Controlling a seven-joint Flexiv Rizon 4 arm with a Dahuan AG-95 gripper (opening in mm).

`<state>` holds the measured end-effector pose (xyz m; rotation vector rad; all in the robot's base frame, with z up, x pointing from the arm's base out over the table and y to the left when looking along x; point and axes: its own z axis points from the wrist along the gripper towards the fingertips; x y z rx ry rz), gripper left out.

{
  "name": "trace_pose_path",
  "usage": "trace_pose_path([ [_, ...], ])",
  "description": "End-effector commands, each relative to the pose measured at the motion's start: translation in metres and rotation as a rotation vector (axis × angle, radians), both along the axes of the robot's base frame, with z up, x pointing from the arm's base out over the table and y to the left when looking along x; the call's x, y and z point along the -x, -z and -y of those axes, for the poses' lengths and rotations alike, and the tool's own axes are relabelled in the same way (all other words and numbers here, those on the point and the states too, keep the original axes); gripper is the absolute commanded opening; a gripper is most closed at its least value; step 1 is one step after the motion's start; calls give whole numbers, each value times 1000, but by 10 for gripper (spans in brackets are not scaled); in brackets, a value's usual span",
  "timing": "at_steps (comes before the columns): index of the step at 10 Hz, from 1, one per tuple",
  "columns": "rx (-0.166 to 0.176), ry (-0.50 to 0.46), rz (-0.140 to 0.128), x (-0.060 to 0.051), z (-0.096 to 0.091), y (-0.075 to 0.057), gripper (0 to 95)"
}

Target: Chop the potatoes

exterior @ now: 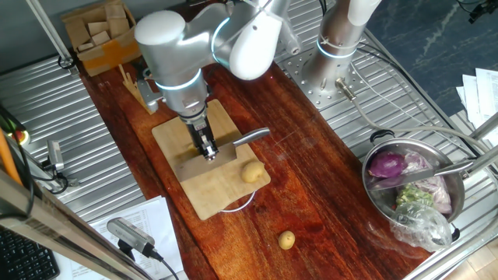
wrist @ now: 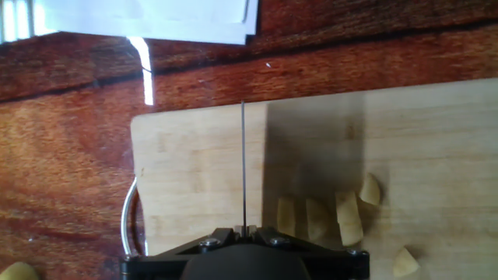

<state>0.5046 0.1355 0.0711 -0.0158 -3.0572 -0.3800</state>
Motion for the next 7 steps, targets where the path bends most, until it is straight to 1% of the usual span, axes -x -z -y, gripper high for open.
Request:
trace_pose_path([
  [1,-4,-1,6,2,1,2,0],
  [3,0,-2,6,2,1,4,0],
  [4,2,-3,6,2,1,5,190],
  [6,1,-8,8,3,1,5,190],
  [7,-1,-15,13,3,2,5,190],
])
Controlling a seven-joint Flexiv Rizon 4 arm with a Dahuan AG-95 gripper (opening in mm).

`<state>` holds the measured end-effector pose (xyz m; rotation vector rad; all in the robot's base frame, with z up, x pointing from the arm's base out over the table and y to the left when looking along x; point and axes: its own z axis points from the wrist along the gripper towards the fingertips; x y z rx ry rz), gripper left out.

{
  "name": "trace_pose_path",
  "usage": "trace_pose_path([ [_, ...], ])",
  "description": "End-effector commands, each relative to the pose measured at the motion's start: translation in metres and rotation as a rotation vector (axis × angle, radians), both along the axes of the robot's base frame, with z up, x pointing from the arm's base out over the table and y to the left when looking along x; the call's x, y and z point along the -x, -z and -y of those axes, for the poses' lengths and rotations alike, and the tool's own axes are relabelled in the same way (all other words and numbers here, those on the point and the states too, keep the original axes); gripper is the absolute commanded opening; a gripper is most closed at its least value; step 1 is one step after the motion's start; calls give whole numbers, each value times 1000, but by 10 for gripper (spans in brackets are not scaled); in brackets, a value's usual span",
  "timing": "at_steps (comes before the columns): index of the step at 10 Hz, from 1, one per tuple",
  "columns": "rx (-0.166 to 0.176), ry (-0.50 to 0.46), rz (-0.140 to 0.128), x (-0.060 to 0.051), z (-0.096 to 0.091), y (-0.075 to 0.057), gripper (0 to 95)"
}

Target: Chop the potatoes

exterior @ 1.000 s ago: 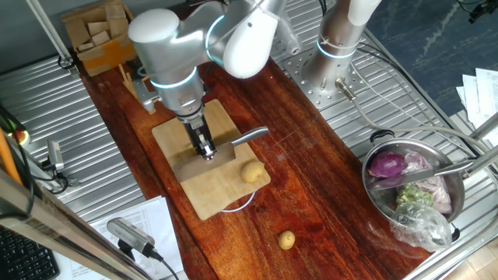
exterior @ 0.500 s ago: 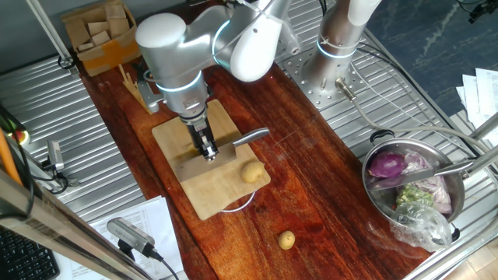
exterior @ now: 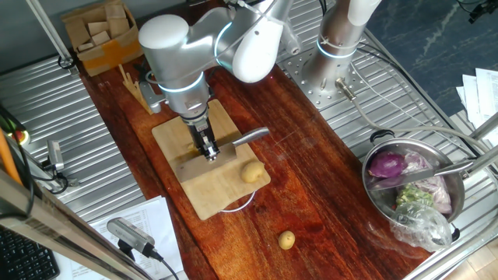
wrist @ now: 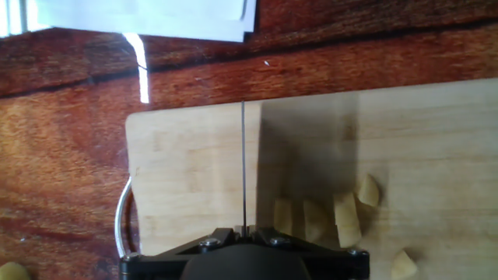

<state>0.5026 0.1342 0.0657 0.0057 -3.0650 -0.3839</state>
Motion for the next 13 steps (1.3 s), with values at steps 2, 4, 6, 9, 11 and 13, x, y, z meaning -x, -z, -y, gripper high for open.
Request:
trace_pose_path([
  [2,3,-8,4,0,3,-1,190],
  [4,6,-16,5,0,5,-1,190],
  [6,13,-17,5,0,7,-2,190],
  [9,17,-25,7,-1,12,-2,190],
  [11,23,-35,10,-1,17,-3,190],
  [13,24,-34,12,0,18,-3,190],
])
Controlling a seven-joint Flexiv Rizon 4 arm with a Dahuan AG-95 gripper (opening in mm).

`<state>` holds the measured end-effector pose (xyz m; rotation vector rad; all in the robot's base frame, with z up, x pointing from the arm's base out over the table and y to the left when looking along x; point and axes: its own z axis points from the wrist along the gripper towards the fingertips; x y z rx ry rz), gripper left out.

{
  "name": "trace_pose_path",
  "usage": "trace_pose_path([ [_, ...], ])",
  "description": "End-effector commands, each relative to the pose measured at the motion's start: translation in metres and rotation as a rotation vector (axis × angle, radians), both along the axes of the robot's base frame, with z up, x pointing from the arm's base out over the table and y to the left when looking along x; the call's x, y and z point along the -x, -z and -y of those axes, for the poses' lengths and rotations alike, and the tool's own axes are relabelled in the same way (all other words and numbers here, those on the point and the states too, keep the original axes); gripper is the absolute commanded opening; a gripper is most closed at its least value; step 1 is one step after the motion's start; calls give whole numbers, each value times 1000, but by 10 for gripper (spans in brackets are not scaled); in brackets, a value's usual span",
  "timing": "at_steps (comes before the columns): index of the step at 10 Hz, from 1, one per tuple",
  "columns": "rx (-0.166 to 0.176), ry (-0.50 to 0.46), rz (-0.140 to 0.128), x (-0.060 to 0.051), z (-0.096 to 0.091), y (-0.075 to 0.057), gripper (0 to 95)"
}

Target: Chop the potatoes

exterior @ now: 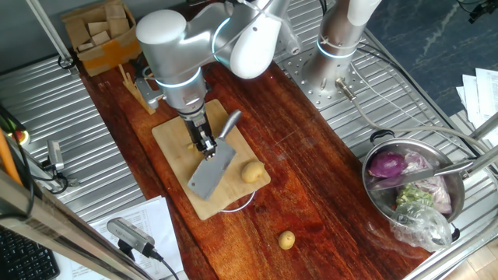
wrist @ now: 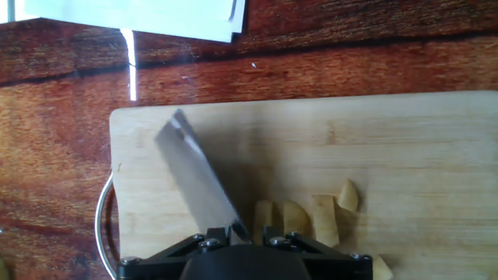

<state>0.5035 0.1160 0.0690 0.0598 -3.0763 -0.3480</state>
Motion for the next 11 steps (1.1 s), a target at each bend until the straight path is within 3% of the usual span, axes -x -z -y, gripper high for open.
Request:
trace_pose_path([
  [1,3,1,0,1,0,0,190],
  [11,23,-13,5,1,1,-2,190],
])
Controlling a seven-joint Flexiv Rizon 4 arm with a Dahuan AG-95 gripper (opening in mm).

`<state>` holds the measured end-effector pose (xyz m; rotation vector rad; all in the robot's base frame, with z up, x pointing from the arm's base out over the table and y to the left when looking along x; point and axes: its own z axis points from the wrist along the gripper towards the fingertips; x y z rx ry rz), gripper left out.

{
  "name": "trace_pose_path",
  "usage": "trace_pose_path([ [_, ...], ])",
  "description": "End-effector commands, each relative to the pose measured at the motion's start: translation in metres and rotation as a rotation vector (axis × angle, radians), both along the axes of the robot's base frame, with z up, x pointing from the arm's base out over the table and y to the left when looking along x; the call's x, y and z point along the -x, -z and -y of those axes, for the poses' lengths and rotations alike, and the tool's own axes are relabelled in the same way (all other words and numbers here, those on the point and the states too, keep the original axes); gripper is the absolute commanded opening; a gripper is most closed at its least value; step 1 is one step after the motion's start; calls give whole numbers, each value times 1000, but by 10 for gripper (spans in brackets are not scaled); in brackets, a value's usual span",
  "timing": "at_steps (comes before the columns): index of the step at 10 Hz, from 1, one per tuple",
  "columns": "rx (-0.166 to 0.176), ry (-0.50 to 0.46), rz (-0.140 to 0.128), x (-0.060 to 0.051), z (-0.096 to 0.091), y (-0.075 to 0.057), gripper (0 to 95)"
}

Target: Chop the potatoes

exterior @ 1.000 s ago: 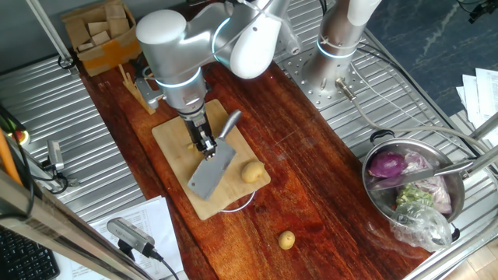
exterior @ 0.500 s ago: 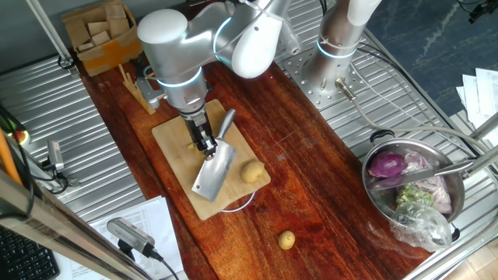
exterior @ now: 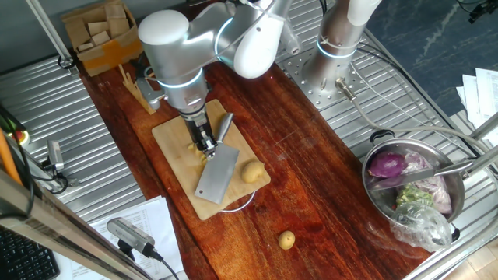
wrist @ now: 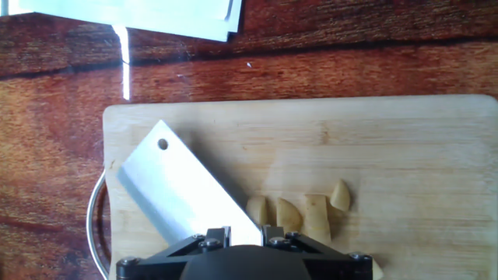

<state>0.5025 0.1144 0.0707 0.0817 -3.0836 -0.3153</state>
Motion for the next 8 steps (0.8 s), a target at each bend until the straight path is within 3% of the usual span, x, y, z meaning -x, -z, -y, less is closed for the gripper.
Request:
trace_pose_path([
  [1,6,-1,-2,0,0,-1,190],
  [5,48,-83,-12,0,18,-20,190],
  [7,111,-140,-30,0,18,-20,190],
  [8,176,-178,-42,0,18,-20,0],
])
